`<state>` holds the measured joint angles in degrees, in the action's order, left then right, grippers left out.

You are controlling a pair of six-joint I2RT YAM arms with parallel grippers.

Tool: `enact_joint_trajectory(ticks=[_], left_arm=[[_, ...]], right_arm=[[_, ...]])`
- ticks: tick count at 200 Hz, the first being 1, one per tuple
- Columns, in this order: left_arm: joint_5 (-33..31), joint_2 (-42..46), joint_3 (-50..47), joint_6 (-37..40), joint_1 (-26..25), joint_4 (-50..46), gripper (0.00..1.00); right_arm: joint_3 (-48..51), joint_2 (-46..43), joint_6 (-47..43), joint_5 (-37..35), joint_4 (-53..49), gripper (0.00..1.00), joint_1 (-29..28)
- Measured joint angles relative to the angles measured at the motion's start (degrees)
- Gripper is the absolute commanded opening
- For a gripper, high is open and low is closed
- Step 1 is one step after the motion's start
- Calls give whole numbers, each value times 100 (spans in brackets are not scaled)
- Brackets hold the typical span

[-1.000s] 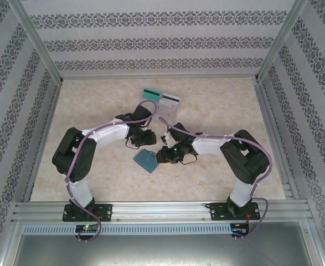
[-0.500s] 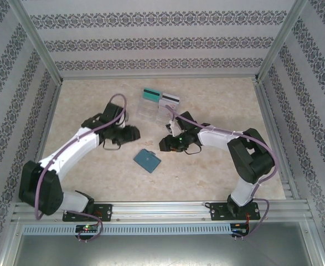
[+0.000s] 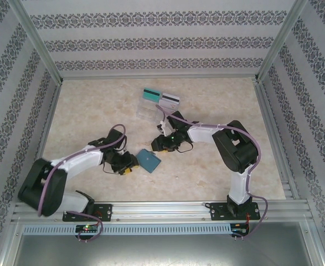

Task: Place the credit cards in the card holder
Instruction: Rotate the card holder at the center of the table.

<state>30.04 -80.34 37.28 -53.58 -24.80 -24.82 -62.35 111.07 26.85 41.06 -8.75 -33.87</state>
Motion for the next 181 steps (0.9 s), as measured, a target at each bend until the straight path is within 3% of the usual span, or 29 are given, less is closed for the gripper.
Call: enact_joint_trajectory(ticks=[37,87,122,152,181], left_arm=[[118,-1051,811,68,0,505,39],[107,-1843,1661,262,4,579,38],[33,-1797,1794,442,0,560,38],[-170,-1207,1794,673,-4,236,38],[-356,-922,1832,925,-87,-160,31]], right_arm=[[140,-28,109,39,181,48,-42],[402,-210,315,-70,310,48,26],[728,-494,426,-114,343,49,186],[966,-787,452,-120,345,49,391],[1119,-940,455,-109,404,46,516]])
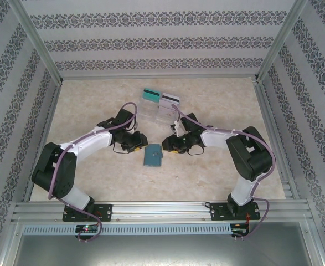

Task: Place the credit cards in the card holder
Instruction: Close the button on the card holder.

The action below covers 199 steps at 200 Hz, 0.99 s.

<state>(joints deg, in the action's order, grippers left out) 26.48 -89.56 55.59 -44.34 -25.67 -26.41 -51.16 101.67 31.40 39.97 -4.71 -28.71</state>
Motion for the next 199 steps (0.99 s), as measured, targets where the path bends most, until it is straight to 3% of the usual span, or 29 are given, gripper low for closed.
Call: enact_joint_trajectory(ticks=[58,199], left_arm=[[85,-796,-118,131,-299,-9,15],[-15,-1093,341,144,-584,-170,15]], right_arm=[[118,221,111,168,348,44,-299],[2,310,214,125,280,43,-334]])
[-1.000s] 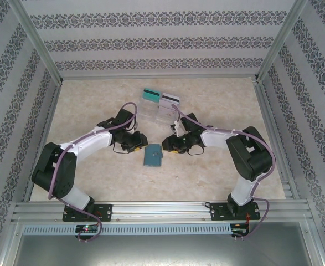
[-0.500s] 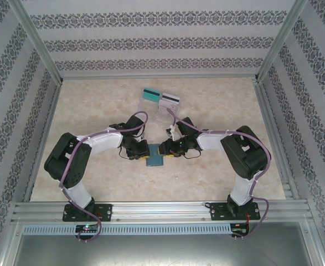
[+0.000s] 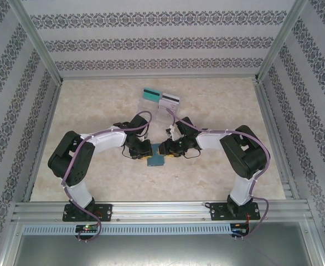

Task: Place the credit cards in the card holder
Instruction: Close the button on the card holder.

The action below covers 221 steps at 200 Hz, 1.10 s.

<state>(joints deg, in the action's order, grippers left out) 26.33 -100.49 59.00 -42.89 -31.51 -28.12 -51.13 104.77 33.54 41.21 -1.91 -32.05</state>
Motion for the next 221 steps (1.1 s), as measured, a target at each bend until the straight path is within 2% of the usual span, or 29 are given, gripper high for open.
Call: enact_joint_trajectory(ticks=[147,221], left_arm=[[20,-31,28,0,-4,-15,14],[0,-31,11,-2,-4,-11,14]], right_arm=[[-505,273,-85,-50,-782,40,-11],[-846,339,-376,-509,-1300,39,-216]])
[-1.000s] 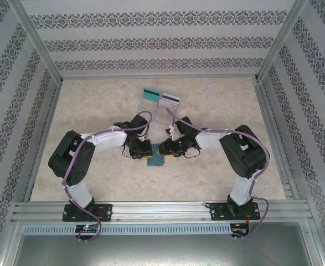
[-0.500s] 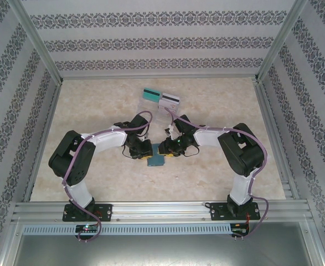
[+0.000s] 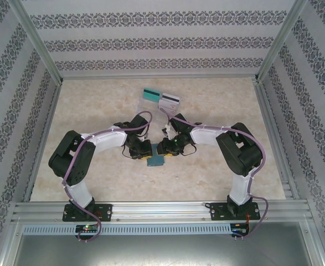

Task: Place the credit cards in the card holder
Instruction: Close the button on the card holder, then reset both arms

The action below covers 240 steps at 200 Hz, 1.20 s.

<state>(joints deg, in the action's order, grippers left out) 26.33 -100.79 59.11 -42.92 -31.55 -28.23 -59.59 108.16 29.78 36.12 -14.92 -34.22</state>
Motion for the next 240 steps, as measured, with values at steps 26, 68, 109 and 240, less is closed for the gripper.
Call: enact_joint_trajectory(ticks=[26,68,109,240], left_arm=[[-2,0,-26,0,0,35,14],[0,0,-28,-2,0,42,13],[4,0,-66,-22,0,101,13],[-1633,2422,-127,717,758,210,74]], right_arm=[[-96,22,-28,-105,-146,39,-39],[-356,116,-42,-256,-516,38,-94],[-671,214,-39,-531,-960,37,-208],[122,-3611,-1084,-2256,-546,80,787]])
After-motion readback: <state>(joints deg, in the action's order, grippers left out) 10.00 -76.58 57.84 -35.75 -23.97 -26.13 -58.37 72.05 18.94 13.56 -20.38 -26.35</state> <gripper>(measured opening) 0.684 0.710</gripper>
